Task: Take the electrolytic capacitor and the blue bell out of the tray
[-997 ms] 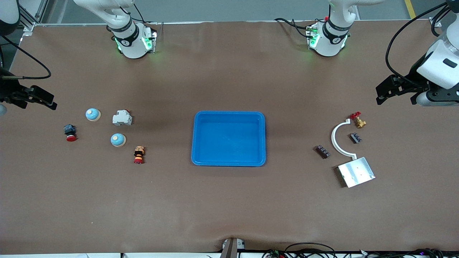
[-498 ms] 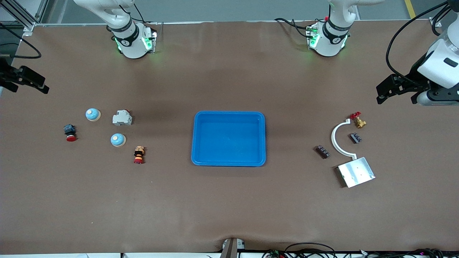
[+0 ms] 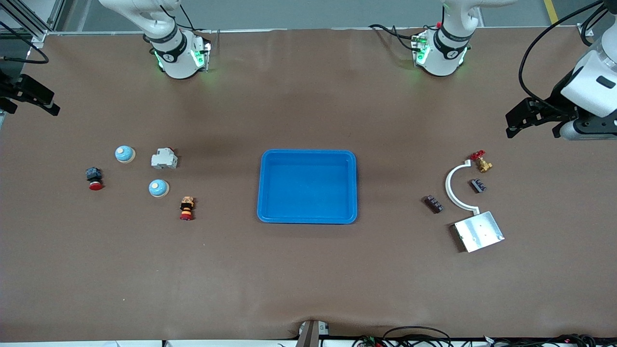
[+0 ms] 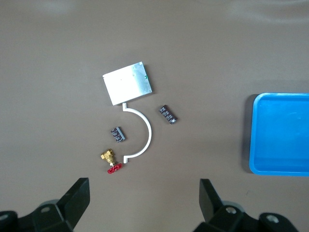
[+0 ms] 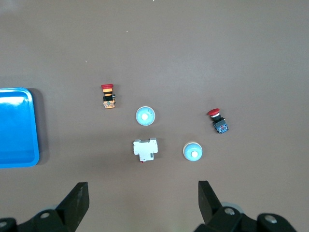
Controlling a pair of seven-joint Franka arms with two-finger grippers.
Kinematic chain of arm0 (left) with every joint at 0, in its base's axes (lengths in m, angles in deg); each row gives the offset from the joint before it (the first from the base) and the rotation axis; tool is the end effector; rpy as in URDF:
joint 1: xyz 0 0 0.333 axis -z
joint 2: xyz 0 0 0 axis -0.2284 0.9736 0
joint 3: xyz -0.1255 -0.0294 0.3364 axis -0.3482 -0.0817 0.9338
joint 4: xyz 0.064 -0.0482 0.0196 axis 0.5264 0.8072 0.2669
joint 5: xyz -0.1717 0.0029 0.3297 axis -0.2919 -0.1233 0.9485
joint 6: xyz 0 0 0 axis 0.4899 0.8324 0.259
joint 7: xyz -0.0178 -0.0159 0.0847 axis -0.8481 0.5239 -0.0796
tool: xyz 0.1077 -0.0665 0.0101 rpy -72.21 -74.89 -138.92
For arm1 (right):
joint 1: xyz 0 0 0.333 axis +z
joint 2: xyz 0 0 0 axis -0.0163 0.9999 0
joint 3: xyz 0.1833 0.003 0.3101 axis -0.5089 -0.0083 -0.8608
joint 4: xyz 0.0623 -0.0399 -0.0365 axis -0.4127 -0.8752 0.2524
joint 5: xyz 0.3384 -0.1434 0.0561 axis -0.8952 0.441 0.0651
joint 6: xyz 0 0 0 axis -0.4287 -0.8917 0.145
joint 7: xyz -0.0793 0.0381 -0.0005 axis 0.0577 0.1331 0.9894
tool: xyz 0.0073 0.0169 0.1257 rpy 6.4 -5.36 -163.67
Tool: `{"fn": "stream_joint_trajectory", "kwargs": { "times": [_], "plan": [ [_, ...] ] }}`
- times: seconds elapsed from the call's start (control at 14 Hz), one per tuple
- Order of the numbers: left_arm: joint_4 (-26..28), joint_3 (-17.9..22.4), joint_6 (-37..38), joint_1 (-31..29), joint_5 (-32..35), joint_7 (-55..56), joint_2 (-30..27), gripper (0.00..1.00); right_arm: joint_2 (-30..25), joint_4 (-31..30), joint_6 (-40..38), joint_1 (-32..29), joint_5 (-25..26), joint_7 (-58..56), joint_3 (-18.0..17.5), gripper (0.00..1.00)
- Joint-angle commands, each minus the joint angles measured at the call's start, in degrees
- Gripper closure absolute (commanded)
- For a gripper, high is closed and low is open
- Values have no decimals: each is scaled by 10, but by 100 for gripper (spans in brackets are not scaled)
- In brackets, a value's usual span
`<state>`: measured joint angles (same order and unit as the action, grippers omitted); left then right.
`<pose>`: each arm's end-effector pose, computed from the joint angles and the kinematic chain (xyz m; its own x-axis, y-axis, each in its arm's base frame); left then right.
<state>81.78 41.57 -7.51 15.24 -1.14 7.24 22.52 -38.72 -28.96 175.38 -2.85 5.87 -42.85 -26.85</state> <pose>0.5413 -0.0789 0.6689 0.9974 -0.0149 0.0706 -0.0141 -0.9998 -0.0124 0.4799 -0.0415 0.6754 0.9967 -0.0735 0.0342 -0.0730 -0.9972 -0.0141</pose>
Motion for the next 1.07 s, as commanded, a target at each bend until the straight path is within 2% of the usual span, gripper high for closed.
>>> {"fn": "stream_joint_trajectory", "kwargs": {
  "times": [0.0, 0.85, 1.0],
  "plan": [
    [-7, -4, 11, -3, -4, -2, -5, 0, -11, -7, -3, -8, 6, 3, -6, 0],
    [-10, -2, 26, -8, -6, -3, -8, 0, -8, -24, 5, -7, 10, 2, -7, 0],
    [-9, -1, 26, -8, -9, -3, -8, 0, -8, -23, 6, -5, 24, -1, -9, 0]
  ]
}}
